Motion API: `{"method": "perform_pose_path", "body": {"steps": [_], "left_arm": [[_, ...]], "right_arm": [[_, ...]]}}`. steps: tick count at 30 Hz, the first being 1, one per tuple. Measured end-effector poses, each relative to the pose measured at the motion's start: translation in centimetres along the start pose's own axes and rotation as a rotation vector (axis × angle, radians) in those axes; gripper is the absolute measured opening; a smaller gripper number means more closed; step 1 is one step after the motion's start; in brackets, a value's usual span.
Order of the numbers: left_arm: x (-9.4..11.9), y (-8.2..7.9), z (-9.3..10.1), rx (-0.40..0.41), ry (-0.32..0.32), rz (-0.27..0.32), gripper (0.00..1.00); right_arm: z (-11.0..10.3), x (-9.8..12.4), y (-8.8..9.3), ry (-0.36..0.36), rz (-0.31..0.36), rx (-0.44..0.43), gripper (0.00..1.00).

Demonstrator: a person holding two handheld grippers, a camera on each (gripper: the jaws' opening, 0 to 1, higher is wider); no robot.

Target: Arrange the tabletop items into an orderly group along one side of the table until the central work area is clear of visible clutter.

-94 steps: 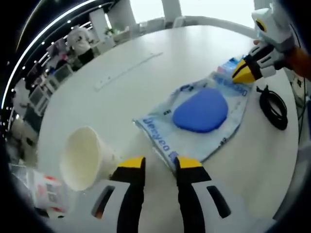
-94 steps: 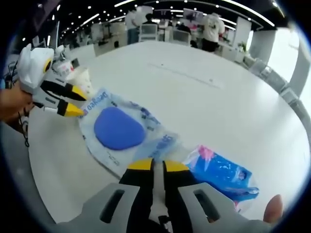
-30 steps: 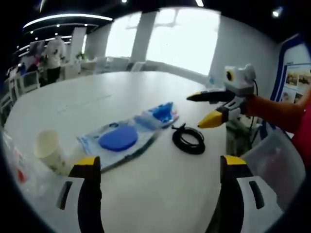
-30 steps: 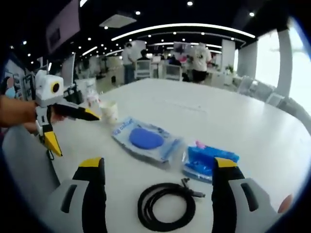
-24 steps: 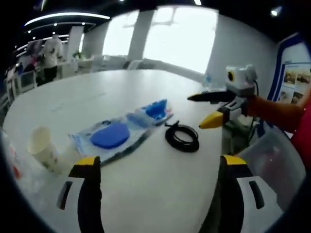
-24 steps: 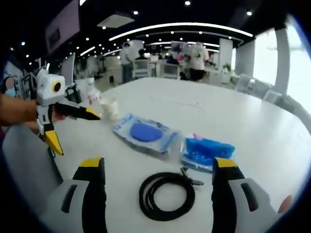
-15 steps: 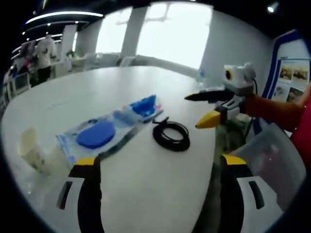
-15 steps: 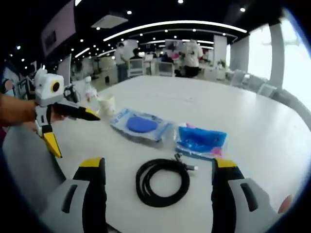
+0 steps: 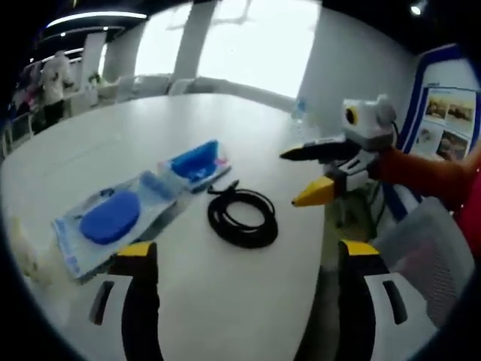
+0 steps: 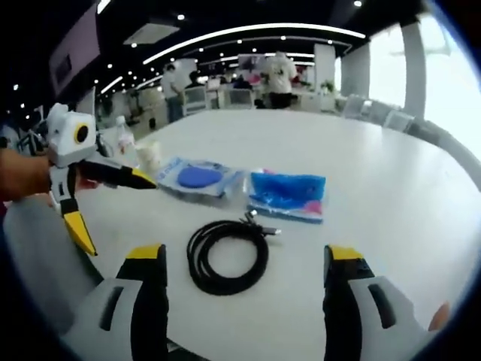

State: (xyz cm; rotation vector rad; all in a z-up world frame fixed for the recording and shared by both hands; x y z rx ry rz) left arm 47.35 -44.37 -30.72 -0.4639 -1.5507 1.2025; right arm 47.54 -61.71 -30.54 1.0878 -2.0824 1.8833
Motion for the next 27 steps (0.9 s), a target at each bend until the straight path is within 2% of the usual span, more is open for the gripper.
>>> {"method": "perform_pose_path", "body": {"steps": [9, 16, 23, 27], "left_arm": [[-2.8, 0.1, -0.1, 0.005, 0.013, -0.034, 0.91], [-4.3, 0.4, -1.2, 0.031, -0.008, -0.057, 0.78], [-5.3, 0.8, -2.0, 0.038, -0.026, -0.077, 0.64], [-6.1, 1.0, -2.2, 0.035, -0.027, -0.095, 0.60]], "right_arm": [[0.9, -0.9, 0.8, 0.007, -0.050, -0.017, 0.68], [0.9, -2.3, 1.2, -0.003, -0.094, -0.023, 0.55], [1.3, -3.8, 1.8, 0.001, -0.137, -0.042, 0.47], [1.6, -4.3, 2.3, 0.008, -0.163, -0.046, 0.40]]}}
Point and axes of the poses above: the point that each gripper's makers call its tool centre point, and the gripper's own axes: x roughly backward along the fingers, z roughly to its right, y roughly out of its underside, the point moved 4 cm from there along x, roughly backward along the fingers, and after that the axes turned 12 degrees about -x, right-handed, at the moved point
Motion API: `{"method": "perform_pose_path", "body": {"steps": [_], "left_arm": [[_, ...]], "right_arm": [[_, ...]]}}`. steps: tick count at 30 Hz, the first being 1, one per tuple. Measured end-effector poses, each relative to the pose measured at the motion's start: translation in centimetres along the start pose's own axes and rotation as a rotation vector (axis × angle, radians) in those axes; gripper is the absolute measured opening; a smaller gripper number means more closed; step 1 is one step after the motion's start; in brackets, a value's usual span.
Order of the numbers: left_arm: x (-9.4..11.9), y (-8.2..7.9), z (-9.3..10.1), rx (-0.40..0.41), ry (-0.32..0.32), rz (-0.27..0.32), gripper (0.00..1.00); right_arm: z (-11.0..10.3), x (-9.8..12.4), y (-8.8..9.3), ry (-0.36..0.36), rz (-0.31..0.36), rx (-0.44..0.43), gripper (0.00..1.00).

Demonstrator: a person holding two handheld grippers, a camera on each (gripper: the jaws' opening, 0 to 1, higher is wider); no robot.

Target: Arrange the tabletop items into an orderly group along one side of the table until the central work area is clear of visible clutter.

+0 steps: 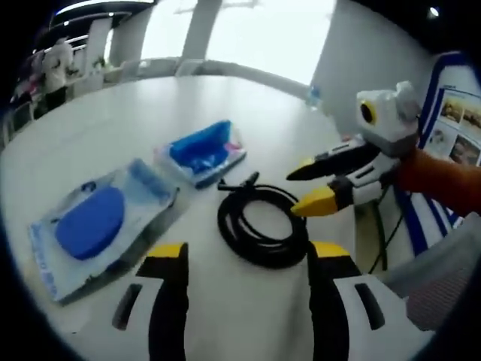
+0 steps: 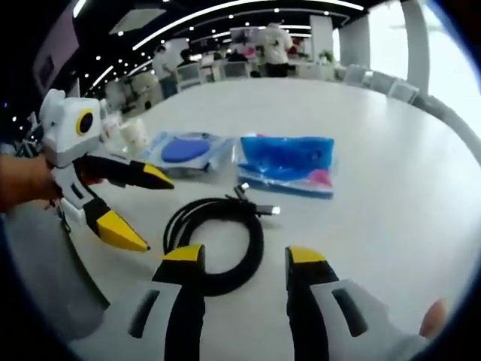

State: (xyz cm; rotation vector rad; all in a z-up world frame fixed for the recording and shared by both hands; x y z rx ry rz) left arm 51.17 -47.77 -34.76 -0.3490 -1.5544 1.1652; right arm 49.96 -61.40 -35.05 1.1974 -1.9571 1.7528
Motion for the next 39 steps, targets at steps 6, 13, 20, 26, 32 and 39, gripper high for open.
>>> {"method": "perform_pose_path", "body": {"steps": [6, 13, 20, 26, 32, 39], "left_arm": [[-0.8, 0.5, -0.4, 0.004, -0.003, -0.026, 0.51], [-1.6, 0.6, -0.3, -0.001, 0.015, -0.033, 0.39], [-1.9, 0.8, -0.2, -0.005, 0.023, -0.050, 0.29], [-2.0, 1.0, -0.2, 0.004, 0.014, -0.063, 0.18], [-1.9, 0.8, -0.6, -0.006, -0.015, -0.065, 0.11], [-0.9, 0.6, -0.8, -0.005, -0.043, -0.051, 0.07]], "right_arm": [[-0.1, -0.7, 0.3, 0.003, -0.025, 0.003, 0.35], [-0.3, -1.2, 0.5, 0.002, -0.041, 0.009, 0.32], [0.0, -1.6, 0.7, 0.032, -0.069, 0.049, 0.17], [0.3, -1.6, 0.5, 0.045, -0.070, 0.059, 0.12], [0.2, -1.7, 0.2, 0.052, -0.066, 0.066, 0.07], [-0.5, -1.2, -0.5, 0.042, -0.043, 0.078, 0.05]]}}
Point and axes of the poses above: the point that each gripper's makers call its tool centre point, and the gripper's own axes: x roughly backward along the fingers, z roughly to its right, y roughly out of its underside, the point moved 4 cm from there along x, roughly backward along the fingers, and after that the axes turned 12 degrees about -x, right-handed, at the moved point
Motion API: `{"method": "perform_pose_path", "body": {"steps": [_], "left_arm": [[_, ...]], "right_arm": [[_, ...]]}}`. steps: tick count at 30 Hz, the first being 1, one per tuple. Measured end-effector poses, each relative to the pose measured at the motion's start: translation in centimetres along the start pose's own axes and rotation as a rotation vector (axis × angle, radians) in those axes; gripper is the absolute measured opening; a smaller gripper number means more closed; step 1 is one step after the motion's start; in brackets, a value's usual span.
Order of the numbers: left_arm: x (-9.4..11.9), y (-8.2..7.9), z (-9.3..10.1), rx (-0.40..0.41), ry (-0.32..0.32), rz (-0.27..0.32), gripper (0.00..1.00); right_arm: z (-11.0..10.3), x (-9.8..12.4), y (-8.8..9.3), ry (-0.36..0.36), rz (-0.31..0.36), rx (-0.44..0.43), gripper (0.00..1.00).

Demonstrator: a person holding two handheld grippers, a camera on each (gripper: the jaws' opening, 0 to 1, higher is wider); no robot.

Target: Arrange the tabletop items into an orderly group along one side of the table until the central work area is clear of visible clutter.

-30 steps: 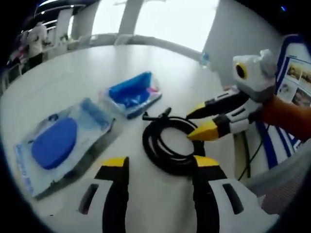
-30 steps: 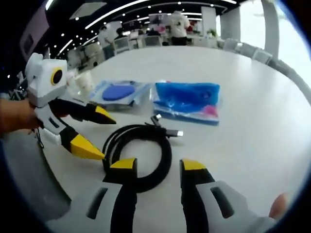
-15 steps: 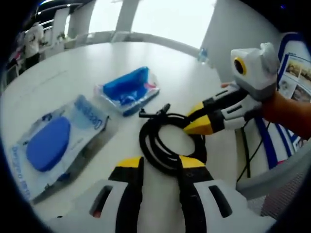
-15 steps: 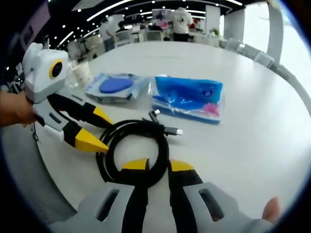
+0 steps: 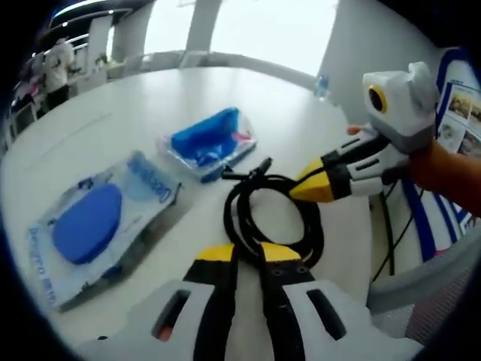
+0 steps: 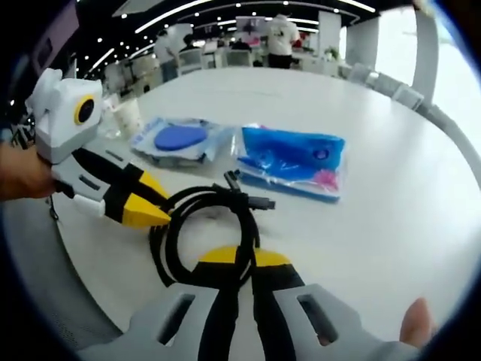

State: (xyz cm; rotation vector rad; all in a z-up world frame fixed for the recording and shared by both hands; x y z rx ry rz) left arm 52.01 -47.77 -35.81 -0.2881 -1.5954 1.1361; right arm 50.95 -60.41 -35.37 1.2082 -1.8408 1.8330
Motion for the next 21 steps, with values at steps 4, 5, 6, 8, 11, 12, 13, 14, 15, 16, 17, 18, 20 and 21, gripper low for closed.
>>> {"method": "perform_pose_path", "body": {"steps": [4, 5, 6, 8, 11, 12, 13, 14, 15, 16, 17, 18, 20, 21], "left_arm": [[1.2, 0.0, -0.2, 0.002, -0.014, 0.012, 0.06], [1.4, 0.0, -0.2, 0.002, -0.014, 0.015, 0.06], [1.5, 0.1, -0.3, 0.005, -0.013, 0.013, 0.06], [1.8, 0.4, -0.4, -0.002, -0.023, 0.006, 0.06], [2.1, 0.9, -0.9, 0.011, -0.036, -0.003, 0.06], [2.1, 1.0, -0.9, 0.017, -0.035, -0.006, 0.06], [2.2, 1.1, -1.0, 0.024, -0.033, -0.006, 0.06], [2.1, 1.1, -0.9, 0.026, -0.033, -0.009, 0.06], [2.1, 1.1, -0.9, 0.026, -0.031, -0.013, 0.07], [2.0, 1.2, -0.8, 0.032, -0.026, -0.016, 0.07], [2.0, 1.2, -0.8, 0.035, -0.025, -0.017, 0.07], [1.8, 1.2, -0.7, 0.038, -0.022, -0.023, 0.07], [1.6, 1.1, -0.6, 0.047, -0.014, -0.027, 0.08], [1.5, 1.1, -0.5, 0.052, -0.011, -0.028, 0.08]], "right_arm": [[-0.7, -0.2, -0.7, -0.014, 0.008, 0.015, 0.04], [-0.8, -0.3, -0.8, -0.020, 0.008, 0.014, 0.04], [-1.1, -0.4, -1.0, -0.029, 0.012, 0.013, 0.04], [-1.7, -0.6, -1.3, -0.031, 0.010, 0.031, 0.04], [-2.2, -1.0, -1.4, -0.044, 0.004, 0.043, 0.04], [-2.3, -1.1, -1.4, -0.045, 0.002, 0.046, 0.04], [-2.3, -1.3, -1.4, -0.045, -0.002, 0.053, 0.04], [-2.2, -1.5, -1.4, -0.046, -0.007, 0.059, 0.04], [-2.2, -1.6, -1.4, -0.046, -0.010, 0.061, 0.04], [-2.1, -1.7, -1.4, -0.044, -0.015, 0.064, 0.04], [-2.0, -1.8, -1.4, -0.041, -0.021, 0.065, 0.04], [-1.9, -1.9, -1.3, -0.039, -0.028, 0.064, 0.04], [-1.6, -2.1, -1.2, -0.035, -0.041, 0.071, 0.04], [-1.6, -2.2, -1.2, -0.036, -0.045, 0.074, 0.04]]}}
Point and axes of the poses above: the point that each gripper's makers call its tool centre point, and the gripper's own axes: x roughly backward along the fingers, z roughly to its right, y roughly out of its underside, the point moved 4 cm from there along x, roughly backward along the fingers, and after that the axes turned 12 degrees about -x, right-handed, at the moved point
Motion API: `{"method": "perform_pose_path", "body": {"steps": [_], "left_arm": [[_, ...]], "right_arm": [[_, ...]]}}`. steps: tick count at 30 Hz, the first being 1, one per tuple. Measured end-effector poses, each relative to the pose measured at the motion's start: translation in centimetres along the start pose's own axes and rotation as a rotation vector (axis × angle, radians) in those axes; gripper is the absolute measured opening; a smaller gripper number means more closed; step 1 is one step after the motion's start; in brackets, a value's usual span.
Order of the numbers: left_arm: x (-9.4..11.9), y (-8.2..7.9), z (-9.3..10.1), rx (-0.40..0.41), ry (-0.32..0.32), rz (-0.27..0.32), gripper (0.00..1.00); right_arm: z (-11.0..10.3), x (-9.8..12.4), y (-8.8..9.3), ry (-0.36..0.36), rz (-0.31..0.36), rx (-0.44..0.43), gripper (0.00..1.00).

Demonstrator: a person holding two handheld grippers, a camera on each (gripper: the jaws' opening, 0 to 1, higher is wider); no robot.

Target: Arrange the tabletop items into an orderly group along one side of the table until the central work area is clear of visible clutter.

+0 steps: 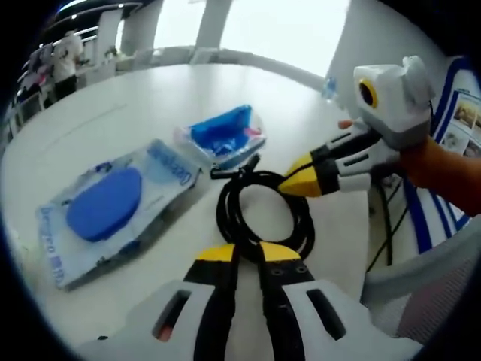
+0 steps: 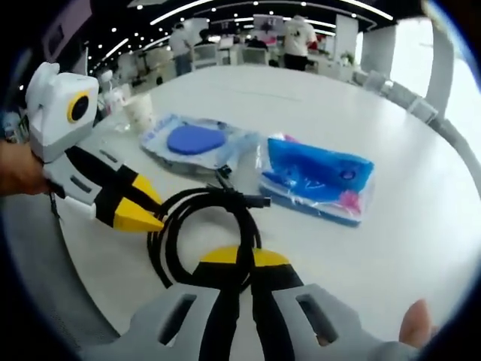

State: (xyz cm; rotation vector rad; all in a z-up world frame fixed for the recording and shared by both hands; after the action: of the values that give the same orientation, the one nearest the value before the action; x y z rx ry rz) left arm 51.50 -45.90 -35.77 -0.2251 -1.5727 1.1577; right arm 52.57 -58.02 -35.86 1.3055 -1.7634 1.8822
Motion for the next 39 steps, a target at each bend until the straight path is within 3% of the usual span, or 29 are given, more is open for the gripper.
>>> {"method": "perform_pose_path", "body": {"steps": [13, 39], "left_arm": [[-0.4, 0.7, 0.3, 0.019, 0.024, -0.039, 0.11], [-0.5, 0.6, 0.9, 0.020, 0.045, -0.031, 0.13]], "right_arm": [[0.2, -0.9, -0.1, -0.012, -0.030, 0.020, 0.04], [0.5, -1.1, -0.3, -0.013, -0.045, 0.057, 0.06]]}}
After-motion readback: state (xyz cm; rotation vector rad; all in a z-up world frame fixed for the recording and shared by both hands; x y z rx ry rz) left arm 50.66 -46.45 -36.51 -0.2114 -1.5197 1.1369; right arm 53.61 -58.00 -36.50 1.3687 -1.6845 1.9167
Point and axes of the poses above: the point that each gripper's makers call its tool centre point, and the gripper's own axes: x roughly backward along the fingers, z roughly to its right, y roughly out of its underside, the point moved 4 cm from there along x, roughly backward along the fingers, and after that the axes turned 12 degrees about -x, right-handed, at the moved point
